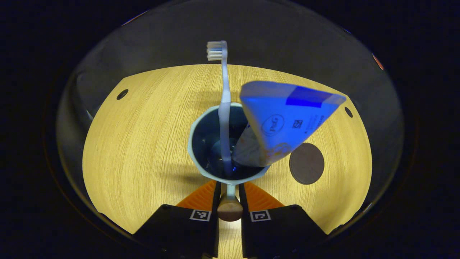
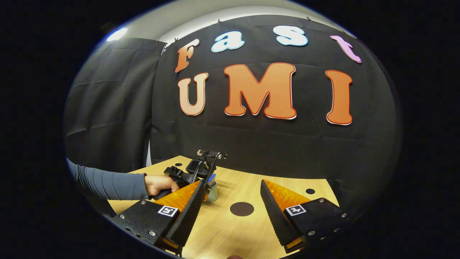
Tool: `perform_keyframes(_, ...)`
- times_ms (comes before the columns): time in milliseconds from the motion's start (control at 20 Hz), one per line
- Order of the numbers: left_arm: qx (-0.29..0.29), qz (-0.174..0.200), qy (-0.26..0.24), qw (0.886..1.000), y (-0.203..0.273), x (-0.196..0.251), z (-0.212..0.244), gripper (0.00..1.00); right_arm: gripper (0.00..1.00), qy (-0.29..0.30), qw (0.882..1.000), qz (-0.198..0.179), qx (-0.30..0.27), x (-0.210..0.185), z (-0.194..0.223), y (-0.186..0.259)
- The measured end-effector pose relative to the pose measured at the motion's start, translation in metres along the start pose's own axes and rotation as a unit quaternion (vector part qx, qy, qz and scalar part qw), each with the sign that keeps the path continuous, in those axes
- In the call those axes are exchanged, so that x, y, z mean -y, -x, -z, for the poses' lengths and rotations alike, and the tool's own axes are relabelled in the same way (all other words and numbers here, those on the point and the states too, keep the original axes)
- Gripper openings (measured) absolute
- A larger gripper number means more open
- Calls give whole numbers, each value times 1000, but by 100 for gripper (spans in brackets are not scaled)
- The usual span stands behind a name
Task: Put the toothbrush and toothpaste on the desktop into the cup, then pick up the cup and place it on the coaster on the desktop.
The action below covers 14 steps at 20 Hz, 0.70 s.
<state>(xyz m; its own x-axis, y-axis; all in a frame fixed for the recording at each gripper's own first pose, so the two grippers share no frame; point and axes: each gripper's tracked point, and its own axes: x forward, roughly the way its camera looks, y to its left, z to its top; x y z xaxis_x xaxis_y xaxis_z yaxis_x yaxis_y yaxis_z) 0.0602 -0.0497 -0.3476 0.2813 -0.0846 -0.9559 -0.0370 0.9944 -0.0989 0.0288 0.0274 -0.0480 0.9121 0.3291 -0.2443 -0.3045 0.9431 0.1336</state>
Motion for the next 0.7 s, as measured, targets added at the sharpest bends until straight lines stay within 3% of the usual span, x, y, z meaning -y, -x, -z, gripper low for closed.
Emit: perform_keyframes(700, 35, 25, -36, 998, 25, -4, -41, 25, 93, -25, 999, 26, 2, 24, 9, 9)
